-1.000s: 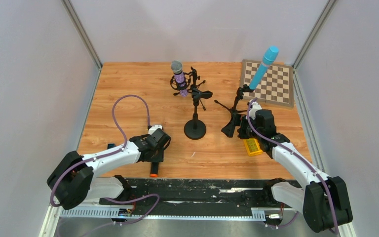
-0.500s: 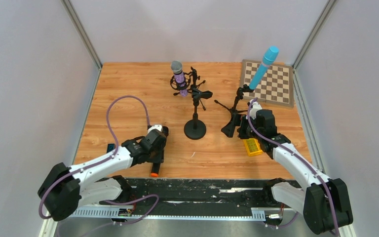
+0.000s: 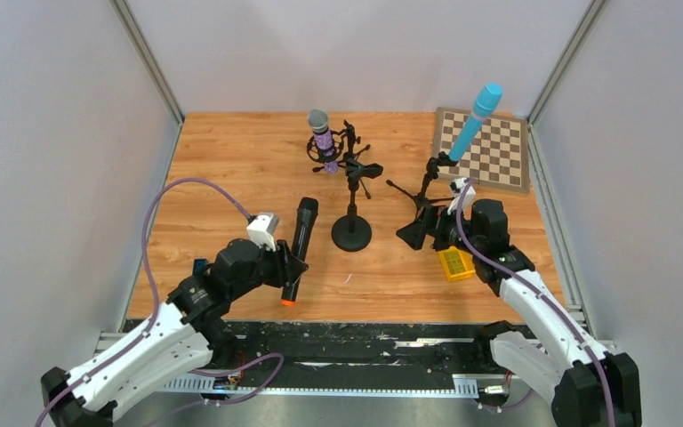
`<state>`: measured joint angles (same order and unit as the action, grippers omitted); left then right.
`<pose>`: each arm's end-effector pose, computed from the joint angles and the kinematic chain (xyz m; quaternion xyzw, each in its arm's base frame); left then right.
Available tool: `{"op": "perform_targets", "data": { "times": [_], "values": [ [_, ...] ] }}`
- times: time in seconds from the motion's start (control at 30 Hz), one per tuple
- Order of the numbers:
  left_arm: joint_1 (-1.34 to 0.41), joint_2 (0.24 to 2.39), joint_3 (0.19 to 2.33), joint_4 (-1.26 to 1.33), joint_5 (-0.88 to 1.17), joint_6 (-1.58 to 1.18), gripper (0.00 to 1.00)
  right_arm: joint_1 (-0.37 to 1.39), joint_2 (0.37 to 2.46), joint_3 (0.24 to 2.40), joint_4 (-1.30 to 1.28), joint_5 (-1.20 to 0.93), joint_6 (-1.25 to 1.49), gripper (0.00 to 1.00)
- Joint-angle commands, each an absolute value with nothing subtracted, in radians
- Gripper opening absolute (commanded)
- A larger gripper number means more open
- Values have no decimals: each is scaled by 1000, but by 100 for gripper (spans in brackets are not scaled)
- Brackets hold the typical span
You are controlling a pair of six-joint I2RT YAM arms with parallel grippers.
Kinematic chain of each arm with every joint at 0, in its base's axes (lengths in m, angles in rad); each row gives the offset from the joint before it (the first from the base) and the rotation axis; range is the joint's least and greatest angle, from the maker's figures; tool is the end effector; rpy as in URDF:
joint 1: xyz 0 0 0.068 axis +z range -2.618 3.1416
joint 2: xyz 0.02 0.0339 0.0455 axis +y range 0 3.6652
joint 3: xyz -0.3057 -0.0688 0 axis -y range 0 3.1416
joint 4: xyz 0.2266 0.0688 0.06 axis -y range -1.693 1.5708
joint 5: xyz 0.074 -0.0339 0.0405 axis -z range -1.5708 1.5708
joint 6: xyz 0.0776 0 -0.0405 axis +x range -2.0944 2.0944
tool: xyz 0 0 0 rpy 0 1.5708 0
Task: Attach the microphones to the stand
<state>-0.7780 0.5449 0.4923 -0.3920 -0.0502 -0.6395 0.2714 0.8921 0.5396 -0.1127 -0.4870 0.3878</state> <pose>0.0916 -0.0848 0.2548 0.0451 0.8442 -0.3312 0.4189 0.1722 0.0856 0.2656 -0.0783 0.8319 0.3591 0.4157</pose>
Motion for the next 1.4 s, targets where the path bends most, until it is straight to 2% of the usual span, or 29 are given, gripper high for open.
{"op": "perform_targets", "data": {
  "times": [0.0,0.17,0.33,0.47,0.77,1.13,1.37],
  "values": [
    [-781,430,492,-211,41,-607,0,267,794,591,-23,-624,435,100],
    [-782,385,501,-77,146,-574,0,268,729,625,79,-739,518,100],
    [-782,504,567,51,298,-516,0,286,715,651,219,-848,606,100],
    [-782,612,605,217,419,-523,0,339,713,674,289,-847,640,100],
    [-789,803,632,594,542,-651,0,511,801,702,482,-778,715,97],
    [-851,892,651,668,571,-670,0,631,971,766,631,-754,756,96],
    [-863,911,627,704,557,-686,0,674,1019,775,743,-787,817,88]
  ]
}}
